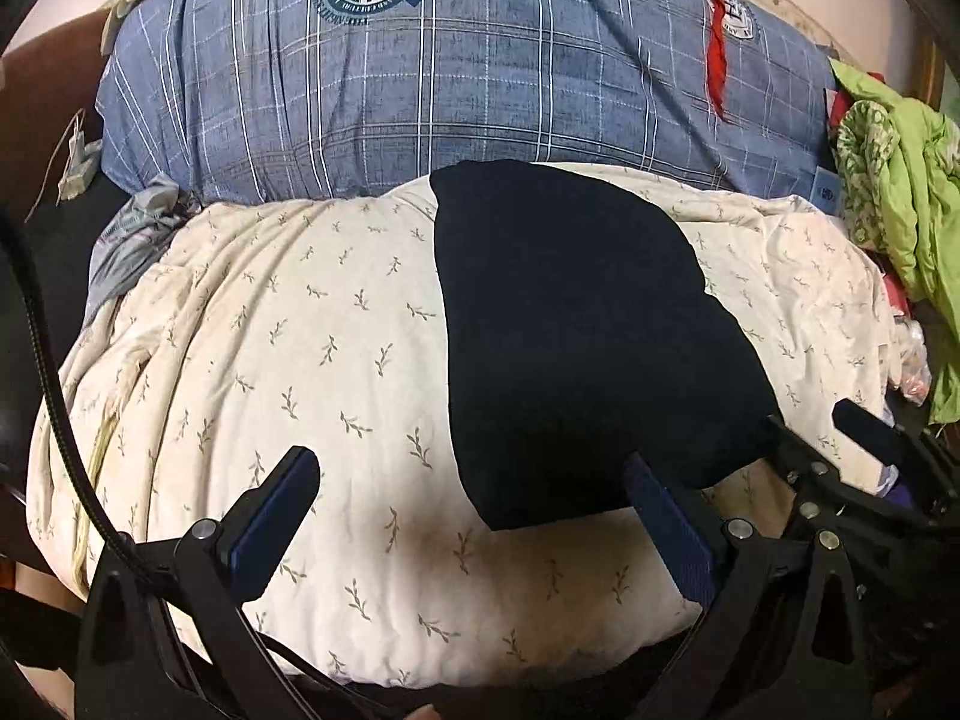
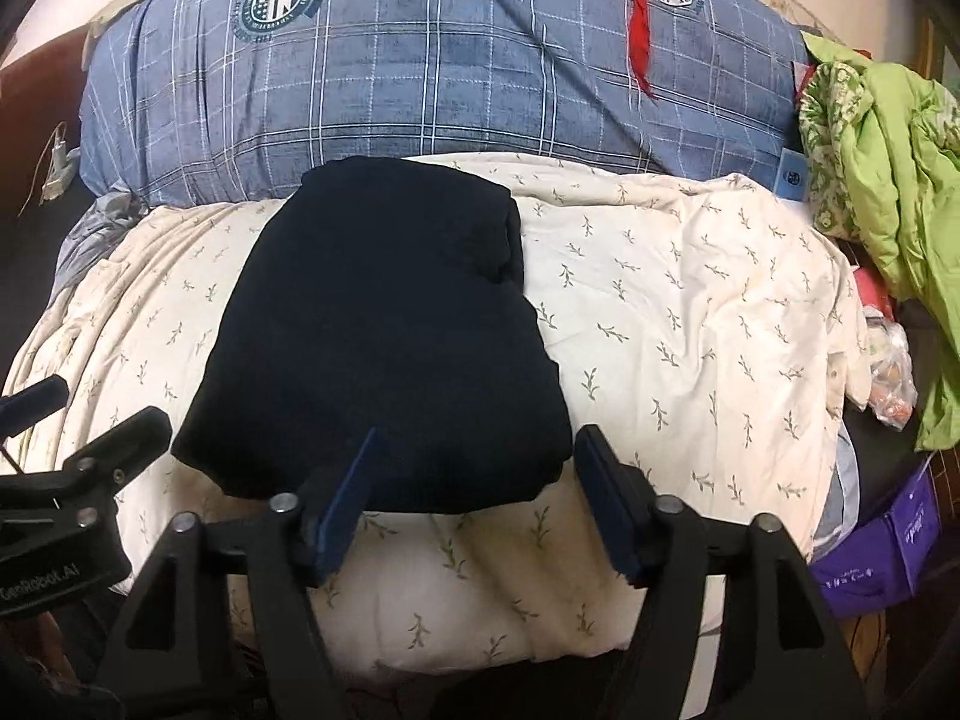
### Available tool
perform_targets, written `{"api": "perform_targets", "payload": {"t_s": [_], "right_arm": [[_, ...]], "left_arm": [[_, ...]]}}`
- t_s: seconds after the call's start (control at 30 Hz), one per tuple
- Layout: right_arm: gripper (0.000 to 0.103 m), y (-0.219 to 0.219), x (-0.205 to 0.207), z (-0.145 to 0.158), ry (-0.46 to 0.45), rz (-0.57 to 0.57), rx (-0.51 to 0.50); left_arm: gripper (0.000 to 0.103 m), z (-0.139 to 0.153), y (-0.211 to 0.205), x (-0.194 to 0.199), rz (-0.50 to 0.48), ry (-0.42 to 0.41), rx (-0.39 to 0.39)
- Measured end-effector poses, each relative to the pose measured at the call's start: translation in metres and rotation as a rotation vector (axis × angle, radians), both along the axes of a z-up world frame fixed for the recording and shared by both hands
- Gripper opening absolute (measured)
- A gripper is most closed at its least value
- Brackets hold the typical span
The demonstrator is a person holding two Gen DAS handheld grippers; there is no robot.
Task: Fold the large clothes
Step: 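Release the folded jacket and pull both tools back from it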
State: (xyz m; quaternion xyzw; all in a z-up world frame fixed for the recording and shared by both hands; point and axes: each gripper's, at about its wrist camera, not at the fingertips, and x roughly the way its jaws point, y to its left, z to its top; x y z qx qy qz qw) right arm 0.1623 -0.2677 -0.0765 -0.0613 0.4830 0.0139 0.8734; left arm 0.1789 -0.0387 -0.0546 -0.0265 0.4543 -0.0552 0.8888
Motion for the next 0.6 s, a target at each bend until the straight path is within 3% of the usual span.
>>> {"api": "perform_targets", "payload": {"t_s": [0.1,0.4,0.6], "right_arm": [[0.074,0.005,-0.006,0.007,-0.004,-0.012,0.033],[0.078,0.015,-0.028,0.042,-0.048,-0.038,-0.002],[0.078,0.023,-0.052,0.062,-0.074,-0.022,-0.034]], "left_arm": [[0.102,0.004,0.004,-0.005,0.019,0.005,0.008],[0.102,0.028,0.024,-0.028,0.049,0.024,-0.052],[0.102,0.047,0.027,-0.055,0.082,0.017,0.03]]}}
